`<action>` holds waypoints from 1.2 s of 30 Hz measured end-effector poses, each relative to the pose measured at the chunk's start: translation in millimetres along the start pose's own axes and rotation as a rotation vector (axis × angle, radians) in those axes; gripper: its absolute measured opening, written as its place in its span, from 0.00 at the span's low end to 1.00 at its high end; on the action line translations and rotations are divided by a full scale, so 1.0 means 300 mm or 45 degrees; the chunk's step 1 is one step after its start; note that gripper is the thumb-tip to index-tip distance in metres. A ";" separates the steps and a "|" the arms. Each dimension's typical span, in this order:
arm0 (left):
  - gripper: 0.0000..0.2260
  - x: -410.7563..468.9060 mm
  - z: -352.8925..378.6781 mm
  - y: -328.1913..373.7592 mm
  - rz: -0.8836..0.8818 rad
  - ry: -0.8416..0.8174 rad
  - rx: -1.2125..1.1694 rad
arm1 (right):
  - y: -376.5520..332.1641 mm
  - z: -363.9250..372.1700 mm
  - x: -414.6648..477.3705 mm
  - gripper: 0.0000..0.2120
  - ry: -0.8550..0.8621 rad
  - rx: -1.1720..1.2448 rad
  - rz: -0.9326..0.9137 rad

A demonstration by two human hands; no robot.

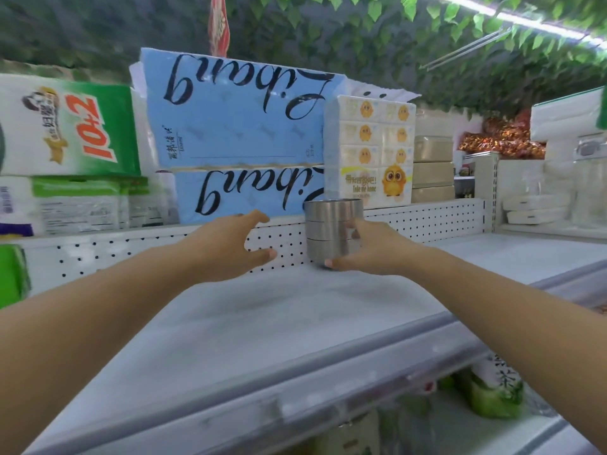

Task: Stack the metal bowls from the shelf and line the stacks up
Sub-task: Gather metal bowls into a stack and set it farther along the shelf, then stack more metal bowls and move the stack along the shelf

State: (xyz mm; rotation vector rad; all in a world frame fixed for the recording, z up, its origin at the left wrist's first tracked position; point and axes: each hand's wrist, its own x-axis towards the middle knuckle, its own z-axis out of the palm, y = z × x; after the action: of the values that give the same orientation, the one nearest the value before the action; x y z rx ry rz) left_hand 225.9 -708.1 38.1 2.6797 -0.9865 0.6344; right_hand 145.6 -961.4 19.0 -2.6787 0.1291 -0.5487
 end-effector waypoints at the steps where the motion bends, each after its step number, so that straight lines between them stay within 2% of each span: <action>1: 0.31 -0.045 -0.022 -0.029 -0.005 -0.004 -0.013 | -0.044 0.014 -0.021 0.42 0.010 -0.009 -0.021; 4: 0.31 -0.193 -0.107 -0.130 -0.008 -0.009 -0.060 | -0.190 0.075 -0.067 0.47 0.019 -0.049 -0.067; 12: 0.32 -0.629 -0.378 -0.463 -0.097 0.079 -0.001 | -0.681 0.298 -0.188 0.43 -0.116 -0.012 -0.215; 17: 0.30 -0.919 -0.542 -0.677 -0.179 0.225 0.067 | -1.021 0.424 -0.254 0.40 -0.128 0.081 -0.338; 20: 0.25 -1.079 -0.631 -0.795 -0.266 0.272 0.053 | -1.214 0.502 -0.285 0.39 -0.131 0.181 -0.402; 26: 0.25 -1.345 -0.779 -0.968 -0.457 0.392 0.001 | -1.546 0.598 -0.350 0.38 -0.152 0.286 -0.573; 30: 0.25 -1.478 -0.854 -1.067 -0.560 0.462 0.074 | -1.727 0.638 -0.355 0.39 -0.136 0.365 -0.717; 36: 0.25 -1.639 -0.905 -1.191 -0.731 0.623 0.163 | -1.961 0.705 -0.340 0.34 -0.202 0.353 -0.953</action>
State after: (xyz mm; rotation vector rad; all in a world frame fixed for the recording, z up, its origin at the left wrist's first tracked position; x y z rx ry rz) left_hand 38.3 -69.4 30.8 2.5217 -0.0469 1.1509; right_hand 141.1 -328.3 41.5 -2.4162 -0.9507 -0.5063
